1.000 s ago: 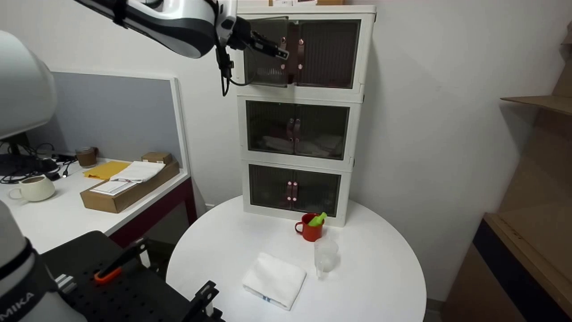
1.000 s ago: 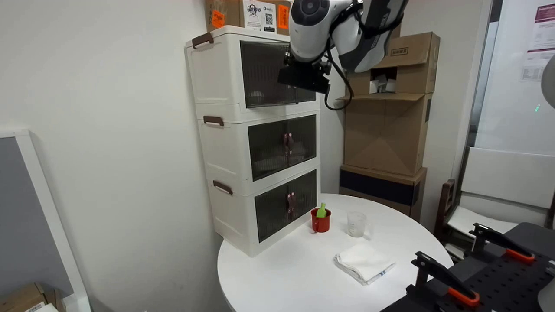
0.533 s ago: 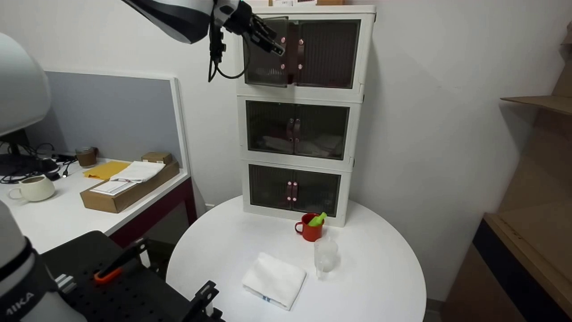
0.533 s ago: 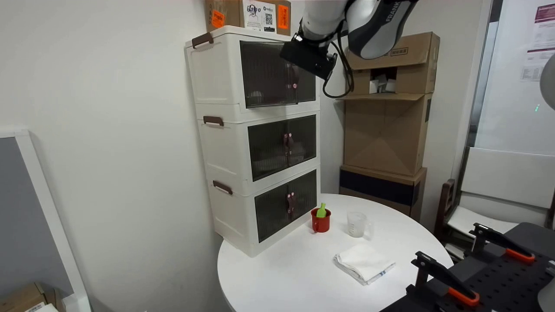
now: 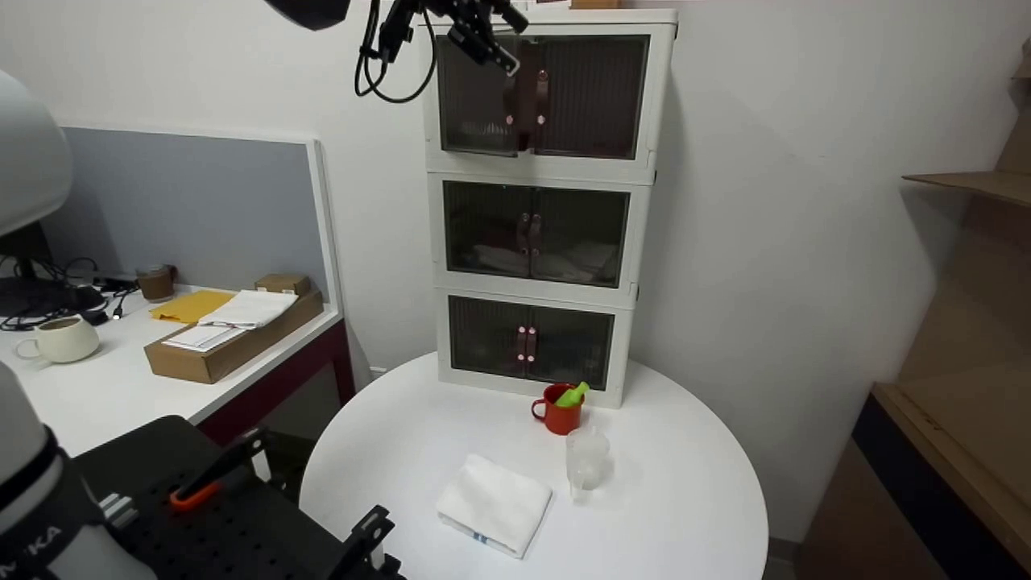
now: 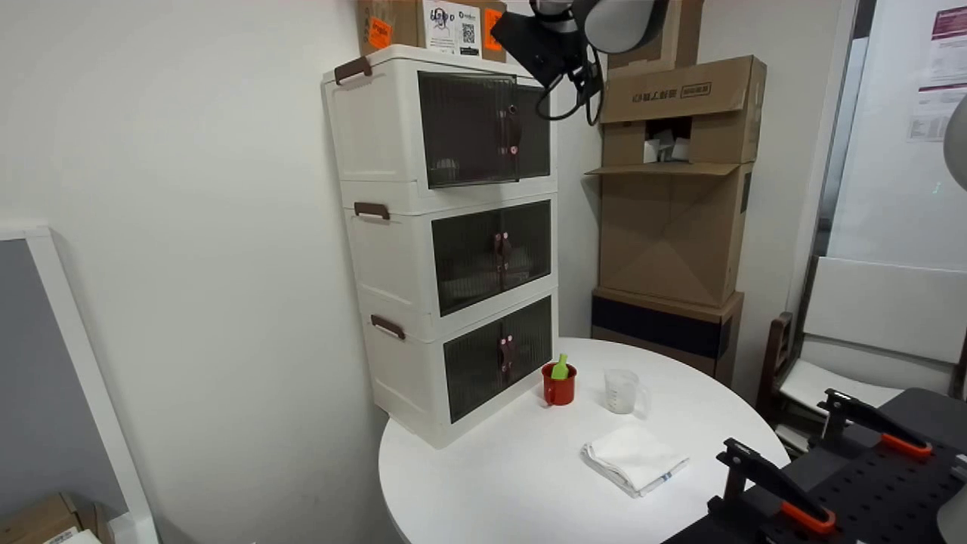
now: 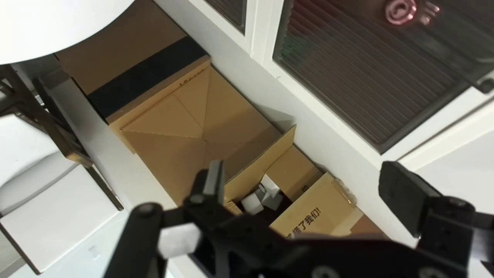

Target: Open the two doors of the topmost shelf

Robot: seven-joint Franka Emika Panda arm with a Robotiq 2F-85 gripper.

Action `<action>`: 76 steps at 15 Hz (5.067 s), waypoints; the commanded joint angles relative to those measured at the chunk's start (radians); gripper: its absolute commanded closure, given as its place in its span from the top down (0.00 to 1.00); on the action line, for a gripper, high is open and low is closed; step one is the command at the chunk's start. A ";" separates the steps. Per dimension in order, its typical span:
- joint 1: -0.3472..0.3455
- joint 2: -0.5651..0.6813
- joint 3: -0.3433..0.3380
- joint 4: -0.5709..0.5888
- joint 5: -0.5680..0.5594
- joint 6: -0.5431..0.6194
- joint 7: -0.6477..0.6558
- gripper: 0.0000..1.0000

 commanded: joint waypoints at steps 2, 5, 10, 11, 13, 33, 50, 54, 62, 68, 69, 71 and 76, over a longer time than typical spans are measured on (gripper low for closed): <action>-0.006 0.004 -0.031 0.111 0.107 -0.091 0.056 1.00; -0.037 0.083 -0.017 0.180 0.120 -0.064 0.044 1.00; -0.116 0.244 0.083 0.261 0.104 0.080 0.019 1.00; -0.122 0.289 0.107 0.277 0.118 0.084 -0.001 1.00; -0.114 0.386 0.148 0.310 0.115 0.039 -0.025 1.00; 0.162 0.767 0.143 0.483 -0.036 -0.364 -0.108 1.00; 1.126 0.567 -0.798 0.560 0.258 -0.548 -0.178 1.00; 1.157 0.553 -0.907 0.525 0.207 -0.512 -0.127 1.00; 1.159 0.597 -1.016 0.498 0.230 -0.499 -0.156 1.00; 1.174 0.576 -1.024 0.490 0.201 -0.449 -0.155 1.00; 1.173 0.570 -1.026 0.492 0.198 -0.434 -0.154 1.00; 1.176 0.571 -1.024 0.493 0.193 -0.401 -0.145 1.00; 1.175 0.553 -1.021 0.485 0.215 -0.367 -0.166 1.00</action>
